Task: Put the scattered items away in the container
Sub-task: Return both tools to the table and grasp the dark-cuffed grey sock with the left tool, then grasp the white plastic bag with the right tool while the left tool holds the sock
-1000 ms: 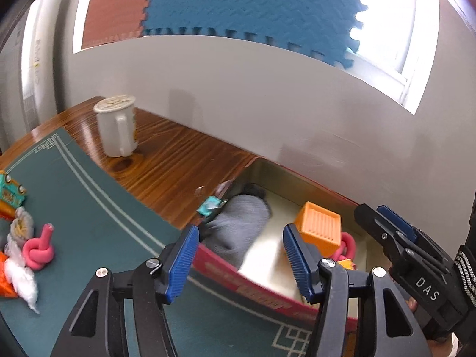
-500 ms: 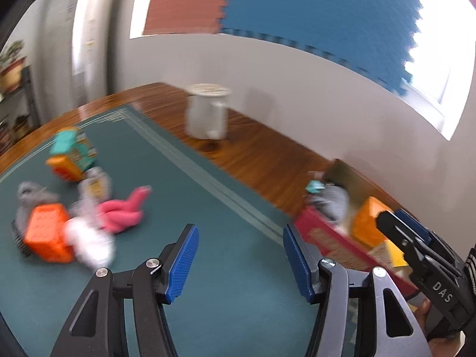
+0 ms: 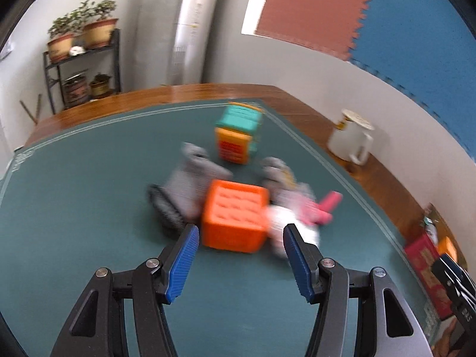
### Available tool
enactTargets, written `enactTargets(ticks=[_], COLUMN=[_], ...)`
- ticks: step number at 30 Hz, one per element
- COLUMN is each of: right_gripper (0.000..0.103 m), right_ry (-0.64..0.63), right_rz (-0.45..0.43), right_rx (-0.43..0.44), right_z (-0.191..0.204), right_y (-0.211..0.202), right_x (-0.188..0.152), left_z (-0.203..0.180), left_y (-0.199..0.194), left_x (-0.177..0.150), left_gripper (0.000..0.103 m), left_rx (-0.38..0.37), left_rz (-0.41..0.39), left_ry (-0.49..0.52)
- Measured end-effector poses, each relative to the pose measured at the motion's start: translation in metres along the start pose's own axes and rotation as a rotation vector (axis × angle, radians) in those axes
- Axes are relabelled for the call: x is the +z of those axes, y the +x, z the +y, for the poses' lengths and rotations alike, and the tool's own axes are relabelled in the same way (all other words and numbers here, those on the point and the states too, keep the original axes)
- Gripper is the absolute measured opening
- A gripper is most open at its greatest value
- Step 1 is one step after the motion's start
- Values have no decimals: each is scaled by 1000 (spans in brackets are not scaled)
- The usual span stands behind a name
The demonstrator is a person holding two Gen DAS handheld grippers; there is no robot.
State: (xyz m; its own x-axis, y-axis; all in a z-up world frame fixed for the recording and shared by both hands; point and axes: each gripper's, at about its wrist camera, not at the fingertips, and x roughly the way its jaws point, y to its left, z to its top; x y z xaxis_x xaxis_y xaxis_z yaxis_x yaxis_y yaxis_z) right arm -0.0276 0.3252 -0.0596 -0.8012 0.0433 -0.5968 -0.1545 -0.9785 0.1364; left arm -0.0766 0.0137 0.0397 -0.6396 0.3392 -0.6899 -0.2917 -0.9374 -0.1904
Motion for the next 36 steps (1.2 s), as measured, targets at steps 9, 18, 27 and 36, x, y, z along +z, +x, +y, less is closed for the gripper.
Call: enactTargets(ticks=[9, 18, 27, 36], right_gripper=[67, 67, 67, 67], right_ry=[-47, -68, -82, -126], right_rz=[38, 78, 114, 150], right_rx=[6, 10, 5, 79], right_z=[25, 37, 44, 66], right_y=[15, 33, 48, 60], right_x=[-4, -7, -9, 6], left_z=[53, 48, 52, 61], left_y=[30, 70, 87, 67], left_x=[10, 15, 20, 20], left_gripper=[61, 61, 46, 32], left_rx=[74, 65, 10, 26], left_rz=[25, 65, 69, 14], left_ry=[43, 143, 106, 43])
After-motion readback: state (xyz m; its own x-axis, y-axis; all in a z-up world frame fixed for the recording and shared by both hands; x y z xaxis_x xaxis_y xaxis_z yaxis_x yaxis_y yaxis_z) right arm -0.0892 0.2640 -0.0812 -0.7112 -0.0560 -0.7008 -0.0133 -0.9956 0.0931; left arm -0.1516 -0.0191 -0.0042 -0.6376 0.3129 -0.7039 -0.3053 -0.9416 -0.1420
